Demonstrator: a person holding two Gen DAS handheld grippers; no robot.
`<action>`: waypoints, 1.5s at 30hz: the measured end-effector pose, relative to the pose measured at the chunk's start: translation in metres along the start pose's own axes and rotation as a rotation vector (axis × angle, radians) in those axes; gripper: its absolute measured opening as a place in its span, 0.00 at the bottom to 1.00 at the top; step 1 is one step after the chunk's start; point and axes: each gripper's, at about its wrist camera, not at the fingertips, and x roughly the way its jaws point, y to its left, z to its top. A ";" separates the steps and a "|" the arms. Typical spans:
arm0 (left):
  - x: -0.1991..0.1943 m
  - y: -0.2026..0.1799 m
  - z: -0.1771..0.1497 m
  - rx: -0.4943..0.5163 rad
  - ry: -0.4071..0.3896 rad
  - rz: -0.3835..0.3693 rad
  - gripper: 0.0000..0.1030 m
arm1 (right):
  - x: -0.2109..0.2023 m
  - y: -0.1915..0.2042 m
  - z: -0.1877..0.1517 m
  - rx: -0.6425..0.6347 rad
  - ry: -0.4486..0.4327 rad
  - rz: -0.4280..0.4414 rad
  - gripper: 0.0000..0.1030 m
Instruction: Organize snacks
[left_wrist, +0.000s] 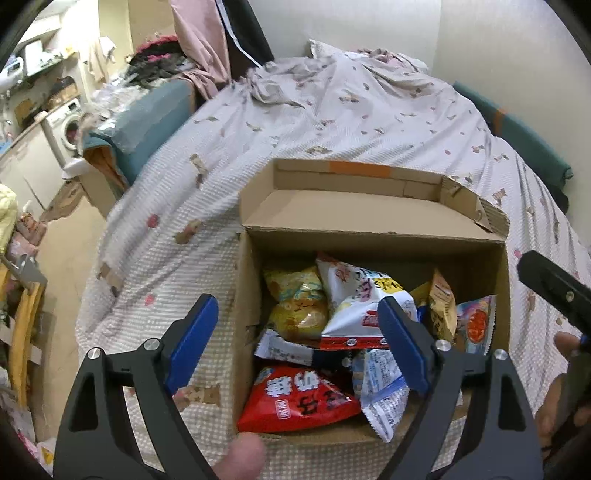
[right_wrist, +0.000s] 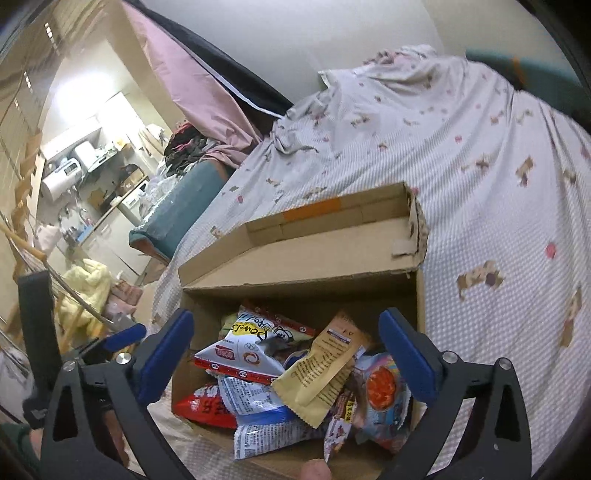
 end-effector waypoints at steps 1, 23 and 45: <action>-0.003 0.001 -0.001 0.000 -0.007 0.001 0.83 | -0.005 0.003 -0.001 -0.010 -0.014 -0.007 1.00; -0.108 0.034 -0.065 -0.055 -0.143 -0.084 1.00 | -0.109 0.051 -0.053 -0.039 -0.052 -0.174 1.00; -0.094 0.041 -0.116 -0.035 -0.169 -0.031 1.00 | -0.081 0.053 -0.120 -0.152 -0.056 -0.292 1.00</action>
